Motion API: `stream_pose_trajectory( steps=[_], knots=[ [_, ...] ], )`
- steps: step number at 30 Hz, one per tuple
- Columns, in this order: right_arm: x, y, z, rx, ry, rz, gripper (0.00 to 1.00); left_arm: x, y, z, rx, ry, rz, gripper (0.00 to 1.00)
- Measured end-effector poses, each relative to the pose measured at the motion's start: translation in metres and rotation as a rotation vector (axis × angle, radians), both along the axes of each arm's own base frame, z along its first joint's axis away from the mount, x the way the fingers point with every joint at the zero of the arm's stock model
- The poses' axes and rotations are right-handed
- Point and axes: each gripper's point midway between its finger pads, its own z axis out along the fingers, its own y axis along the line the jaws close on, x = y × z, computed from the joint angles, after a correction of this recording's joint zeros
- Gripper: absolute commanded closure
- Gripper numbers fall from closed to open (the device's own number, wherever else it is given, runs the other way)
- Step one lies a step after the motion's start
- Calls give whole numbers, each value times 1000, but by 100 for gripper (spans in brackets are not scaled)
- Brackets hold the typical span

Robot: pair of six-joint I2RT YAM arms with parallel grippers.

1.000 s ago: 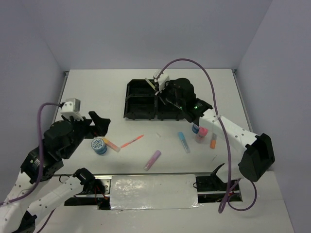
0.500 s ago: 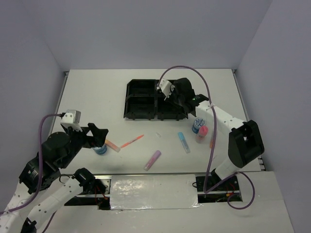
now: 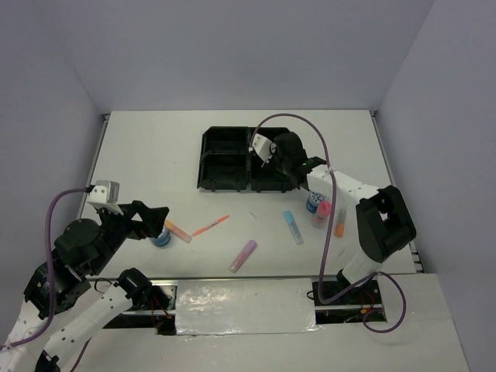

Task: Sort the stationery into containers
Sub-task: Place the pen in the storage box.

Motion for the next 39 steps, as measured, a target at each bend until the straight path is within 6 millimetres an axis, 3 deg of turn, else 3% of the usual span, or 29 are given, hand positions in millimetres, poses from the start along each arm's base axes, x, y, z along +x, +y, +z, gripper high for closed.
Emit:
stream_pose_trajectory(
  steps=[9,25,31,35,37,38,39],
  knots=[
    [5,-1,-35,-45,56,-19,94,-1,-2,0,0,0,-11,1],
    [12,11,-26,7,47,-30,87,-1,-2,0,16,-5,-22,1],
    [9,16,-38,3,76,-20,86,-1,-3,-1,16,-5,-27,1],
    [6,16,-44,5,97,-22,74,-2,-3,-1,16,-4,-30,1],
    [6,17,-44,9,98,-24,73,-2,-3,-1,16,-4,-31,1],
    [6,17,-44,11,99,-24,61,-2,-4,-1,16,-4,-32,1],
    [6,17,-44,14,101,-27,59,-2,-4,-1,16,-4,-33,1]
  ],
)
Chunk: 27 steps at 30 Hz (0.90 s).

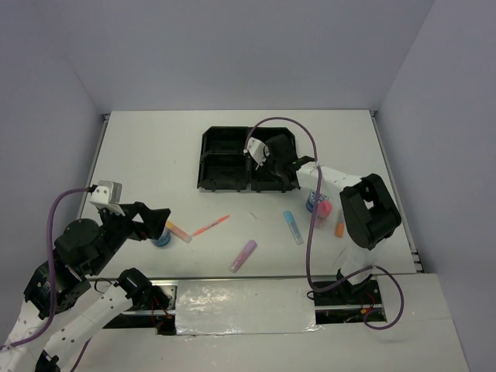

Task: Sort the stationery into containers
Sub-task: Place the pen in the storage box, then pick up the pen from the center of the board.

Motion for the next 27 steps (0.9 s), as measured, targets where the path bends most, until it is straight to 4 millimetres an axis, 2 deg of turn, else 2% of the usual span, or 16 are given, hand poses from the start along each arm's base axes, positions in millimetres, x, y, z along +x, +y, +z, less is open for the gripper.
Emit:
stream_pose_trajectory(
  steps=[9,10,11,13,14,17,18,19,22,24,25,27],
  knots=[
    [1,1,12,13,-12,-5,58,-1,-1,0,-1,1,-7,1],
    [0,1,16,20,-16,-11,48,-1,-1,0,-1,1,-7,1],
    [-1,1,24,38,-24,-24,22,0,-1,0,0,1,-7,1],
    [-3,0,44,78,-49,-53,15,0,-1,-1,2,4,-6,1],
    [-4,-1,57,103,-65,-71,15,1,-2,-2,5,8,-6,1],
    [-13,2,116,257,-136,-150,15,7,-6,-8,27,40,-4,1],
    [-19,3,135,315,-159,-170,13,10,-8,-12,43,62,-3,1],
    [-28,5,157,386,-182,-186,5,15,-12,-17,63,91,-2,1],
    [-62,9,212,628,-207,-220,2,35,-26,-40,151,214,2,1],
    [-84,10,229,743,-184,-226,2,50,-38,-61,218,318,1,1],
    [-93,10,230,783,-166,-231,1,57,-46,-71,243,368,-3,1],
    [-111,9,220,836,-105,-241,2,72,-60,-100,301,475,-8,2]
  ],
)
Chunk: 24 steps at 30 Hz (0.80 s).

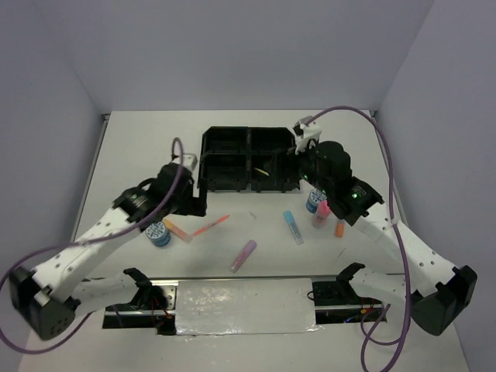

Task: Sort the stationery into containers
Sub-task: Pick up the pen from the center of the board.

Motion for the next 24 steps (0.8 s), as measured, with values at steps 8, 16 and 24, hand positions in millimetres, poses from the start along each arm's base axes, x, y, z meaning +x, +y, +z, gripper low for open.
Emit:
stream_pose_trajectory(
  steps=[8,16,24],
  knots=[
    [-60,-8,-74,26,221,71,2,16,-26,-103,157,302,-7,3],
    [-92,-5,-49,107,166,177,2,28,-50,-155,163,360,-30,15],
    [-103,-4,-42,139,157,211,1,22,-57,-176,191,370,-49,45]
  ],
)
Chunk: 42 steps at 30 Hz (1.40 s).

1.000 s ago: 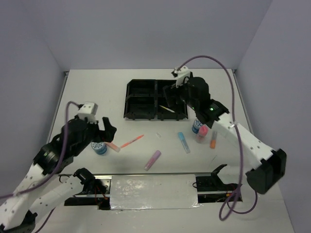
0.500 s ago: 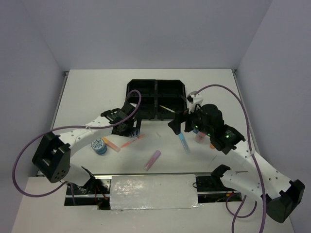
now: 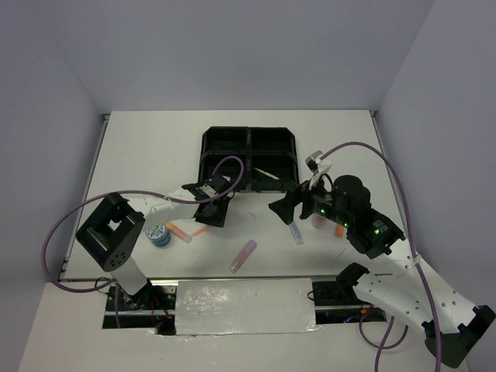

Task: Sort the stationery into containers
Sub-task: Pick up the pen from the center of the board, then close the pen cap on the pen.

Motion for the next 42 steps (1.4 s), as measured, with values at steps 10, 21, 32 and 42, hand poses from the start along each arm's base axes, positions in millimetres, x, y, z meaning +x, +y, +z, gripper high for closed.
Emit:
stream_pose_trajectory(
  steps=[10,21,32,42],
  knots=[
    [-1,9,-4,27,45,7,1,-4,-7,0,-19,-43,-29,92],
    [19,27,-39,-14,133,2,11,-19,-18,23,-115,-52,-71,100],
    [57,52,-160,-434,374,-46,36,-33,17,179,-307,-377,37,100],
    [91,77,-215,-649,381,-73,52,-68,61,229,-390,-572,-12,100]
  ],
)
